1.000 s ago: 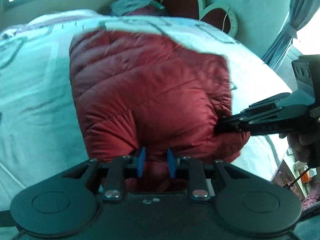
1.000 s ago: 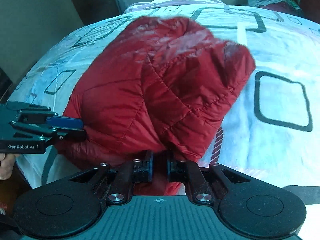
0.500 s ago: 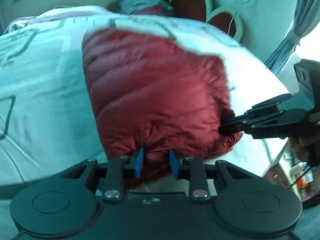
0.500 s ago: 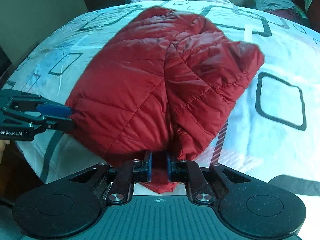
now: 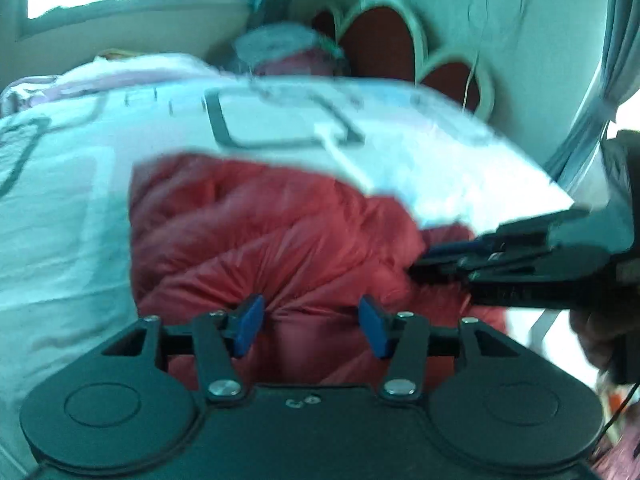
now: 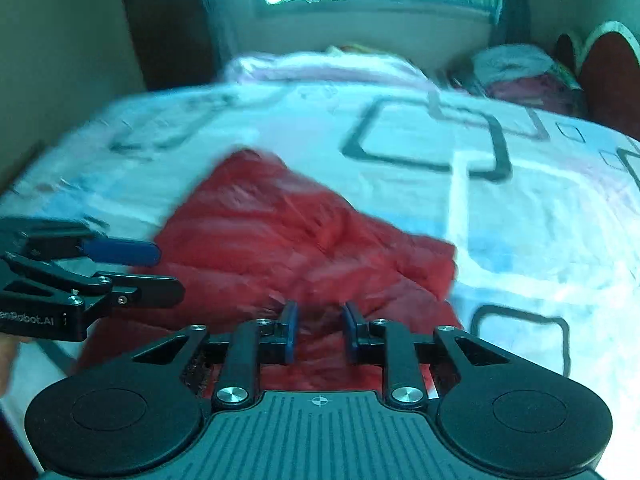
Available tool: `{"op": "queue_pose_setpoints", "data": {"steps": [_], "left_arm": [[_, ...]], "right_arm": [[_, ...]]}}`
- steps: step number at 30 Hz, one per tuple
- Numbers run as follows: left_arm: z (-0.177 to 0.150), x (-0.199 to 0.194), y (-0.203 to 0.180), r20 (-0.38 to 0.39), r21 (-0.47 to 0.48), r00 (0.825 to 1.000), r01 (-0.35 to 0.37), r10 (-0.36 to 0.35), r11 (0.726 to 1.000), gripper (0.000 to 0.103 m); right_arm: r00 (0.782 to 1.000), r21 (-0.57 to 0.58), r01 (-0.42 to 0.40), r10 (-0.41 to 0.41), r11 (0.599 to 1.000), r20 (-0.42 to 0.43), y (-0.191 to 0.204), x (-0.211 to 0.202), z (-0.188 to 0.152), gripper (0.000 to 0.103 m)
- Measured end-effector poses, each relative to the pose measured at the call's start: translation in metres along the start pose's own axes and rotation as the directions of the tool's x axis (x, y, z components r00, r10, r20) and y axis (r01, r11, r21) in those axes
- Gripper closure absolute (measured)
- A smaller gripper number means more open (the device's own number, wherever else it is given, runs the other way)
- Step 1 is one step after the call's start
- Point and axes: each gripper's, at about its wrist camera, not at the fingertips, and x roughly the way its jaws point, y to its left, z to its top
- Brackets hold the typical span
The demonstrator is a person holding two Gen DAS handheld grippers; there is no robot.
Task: Fold large clothes
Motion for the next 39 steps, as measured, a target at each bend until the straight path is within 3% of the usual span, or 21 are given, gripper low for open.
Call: {"op": "queue_pose_setpoints", "data": {"steps": [3,7,10,14,17,20,24,27,31,35,39], "left_arm": [[-0.011,0.016,0.002,-0.014,-0.008,1.0,-0.01,0.01,1.0,0.05],[-0.011,0.015,0.003,-0.013,-0.016,1.0,-0.01,0.01,1.0,0.051],[-0.007,-0.012,-0.001,0.029,-0.005,1.0,0.003,-0.003,1.0,0.05],[-0.018,-0.044,-0.006,0.057,-0.008,0.998,0.042,-0.041,0.999,0.049],[-0.034,-0.042,-0.014,0.006,0.024,1.0,0.0,0.0,1.0,0.049],[-0.047,-0.027,-0.016,-0.016,0.035,0.999,-0.037,0.037,0.999,0.048],[-0.044,-0.03,-0.022,-0.021,0.051,0.997,-0.073,0.074,0.996,0.051],[-0.043,-0.052,-0.029,-0.012,0.062,0.997,-0.077,0.078,0.995,0.051],[-0.051,-0.072,-0.036,-0.042,0.061,0.996,-0.077,0.08,0.995,0.054],[-0.061,-0.076,-0.041,-0.075,0.07,0.993,-0.089,0.094,0.994,0.057],[-0.072,-0.068,-0.04,-0.101,0.056,0.989,-0.099,0.104,0.994,0.055]], "right_arm": [[0.999,0.03,0.017,-0.016,0.999,-0.029,-0.009,0.028,-0.015,0.079],[1.0,0.08,0.001,0.001,0.997,-0.023,-0.02,0.027,-0.021,0.079],[0.998,0.119,-0.003,-0.005,0.993,0.063,-0.026,-0.012,-0.018,0.078],[0.995,0.126,-0.029,0.017,0.992,0.095,-0.032,-0.048,-0.024,0.078],[0.997,0.118,-0.062,0.055,0.991,0.063,-0.026,-0.051,-0.036,0.078],[0.999,0.079,-0.033,0.036,0.996,-0.032,-0.014,-0.024,-0.054,0.078],[0.999,0.106,-0.005,0.008,0.994,-0.034,-0.009,-0.022,-0.053,0.078],[0.998,0.091,-0.057,0.054,0.994,0.041,-0.003,-0.055,-0.047,0.078],[0.988,0.048,-0.14,0.137,0.989,0.066,0.013,-0.088,-0.05,0.078],[0.983,0.015,-0.18,0.18,0.983,0.031,0.026,-0.095,-0.061,0.078],[0.984,0.002,-0.16,0.16,0.987,-0.078,0.034,-0.064,-0.079,0.078]]}}
